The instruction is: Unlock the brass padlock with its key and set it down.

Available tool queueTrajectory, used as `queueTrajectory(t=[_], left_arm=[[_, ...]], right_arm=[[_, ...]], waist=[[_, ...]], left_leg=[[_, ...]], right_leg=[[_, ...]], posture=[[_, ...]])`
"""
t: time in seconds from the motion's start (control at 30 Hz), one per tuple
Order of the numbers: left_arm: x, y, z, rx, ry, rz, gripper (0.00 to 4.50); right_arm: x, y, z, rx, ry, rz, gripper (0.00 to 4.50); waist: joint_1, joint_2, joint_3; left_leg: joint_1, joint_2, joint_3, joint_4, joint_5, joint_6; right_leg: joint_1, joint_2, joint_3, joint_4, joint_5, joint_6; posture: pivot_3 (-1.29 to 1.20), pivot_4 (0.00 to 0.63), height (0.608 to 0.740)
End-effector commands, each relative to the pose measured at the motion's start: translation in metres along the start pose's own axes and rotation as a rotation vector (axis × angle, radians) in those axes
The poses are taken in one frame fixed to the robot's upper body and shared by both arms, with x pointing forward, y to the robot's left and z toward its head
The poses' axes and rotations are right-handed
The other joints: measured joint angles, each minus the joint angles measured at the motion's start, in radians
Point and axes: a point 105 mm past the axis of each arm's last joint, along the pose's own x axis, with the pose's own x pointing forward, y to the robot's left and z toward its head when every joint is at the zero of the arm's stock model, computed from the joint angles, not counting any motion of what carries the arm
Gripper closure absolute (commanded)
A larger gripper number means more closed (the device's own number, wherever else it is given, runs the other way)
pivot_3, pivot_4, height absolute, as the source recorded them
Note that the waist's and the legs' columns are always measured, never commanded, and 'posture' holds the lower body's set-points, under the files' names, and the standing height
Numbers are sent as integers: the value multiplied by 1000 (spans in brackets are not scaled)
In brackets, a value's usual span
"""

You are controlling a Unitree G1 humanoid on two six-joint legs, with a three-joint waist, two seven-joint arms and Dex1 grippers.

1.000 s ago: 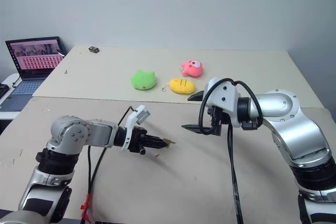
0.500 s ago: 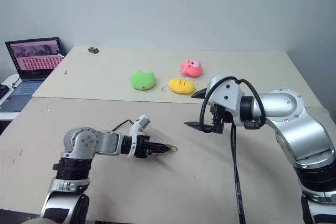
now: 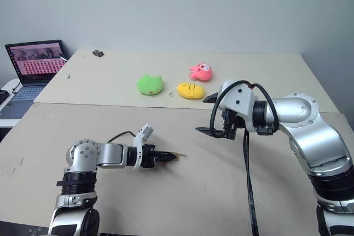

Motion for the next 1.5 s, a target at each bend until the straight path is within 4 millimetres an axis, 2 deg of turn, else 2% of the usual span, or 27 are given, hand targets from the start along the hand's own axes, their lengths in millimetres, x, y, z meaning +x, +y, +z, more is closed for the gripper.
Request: queueTrajectory(t=[0.03, 0.4, 0.47, 0.5, 0.63, 0.8, 0.97, 1.1, 1.2, 1.27, 1.33, 1.43, 1.5], left_arm=[[-2, 3, -5, -2, 16, 20, 4458], [-3, 2, -15, -6, 41, 0, 4458], [-3, 2, -15, -15, 40, -4, 3448], [-3, 2, -15, -19, 40, -6, 3266], [-9, 5, -16, -22, 46, 1, 1732], [-41, 39, -15, -31, 41, 160, 47], [-72, 64, -9, 22, 26, 307, 47], [-97, 72, 9, 207, -10, 372, 47], [-105, 54, 30, 421, -97, 274, 47], [-109, 28, 38, 627, -135, 161, 47], [-113, 8, 40, 749, -155, 79, 47], [-120, -11, 43, 897, -164, 27, 47], [-124, -20, 45, 962, -166, 11, 47]], right_arm=[[-2, -3, 9, -51, -23, -13, 73], [-2, -1, 7, -50, -13, -4, 73], [-2, -1, 7, -52, -13, -4, 0], [-2, -1, 7, -52, -13, -3, 0], [-2, -1, 7, -53, -11, -2, 0], [-1, -1, 5, -52, -8, 1, 0], [-1, -2, 4, -52, -6, 0, 0], [-1, -1, 3, -48, -3, 6, 0], [-2, 2, 1, -22, -3, 28, 0], [-4, 7, -2, 19, 1, 68, 0], [-7, 11, -5, 54, 2, 93, 0], [-10, 14, -8, 133, -28, 114, 0], [-12, 16, -9, 180, -51, 123, 0]], waist=[[0, 0, 0], [0, 0, 0], [1, 0, 0], [0, 0, 0], [2, 0, 0], [-15, -1, 0], [-34, -4, 2], [-47, -5, 3], [-48, -3, 7], [-42, 0, 11], [-29, -1, 12], [-7, 0, 12], [1, 1, 11]], left_leg=[[0, 0, 0, 0, 0, 0], [0, 0, 0, 0, 0, 0], [0, 0, 0, 0, 0, 0], [0, 0, 0, 0, 0, 0], [0, 0, 0, 0, 0, 0], [0, 1, 0, -1, 0, 0], [17, 2, -1, -8, 0, -1], [23, 3, -3, -14, 2, -4], [28, 5, -4, -16, 2, -4], [29, 7, -4, -16, 2, -4], [29, 8, -3, -15, 2, -4], [11, 7, 0, -11, 2, -4], [4, 2, -3, -9, 1, -3]], right_leg=[[0, 0, 0, 0, 0, 0], [0, 0, 0, 0, 0, 0], [0, 0, 0, 0, 0, 0], [0, 0, 0, 0, 0, 0], [1, 0, 0, 0, 0, 0], [2, 1, 0, 0, 0, 0], [15, 3, 0, 1, -7, 3], [16, 4, 2, 1, -8, 1], [16, 9, 7, 2, -7, -1], [15, 12, 9, 2, -7, -2], [11, 18, 10, 1, -7, -2], [-4, 16, 16, 0, 1, -7], [-6, 16, 22, -1, 3, -7]], posture=[[0, 150, 657], [0, 150, 657], [0, 150, 657], [0, 150, 657], [0, 150, 657], [0, 150, 657], [0, 150, 657], [0, 150, 657], [0, 150, 657], [0, 150, 657], [0, 150, 657], [0, 150, 657], [0, 150, 657]])
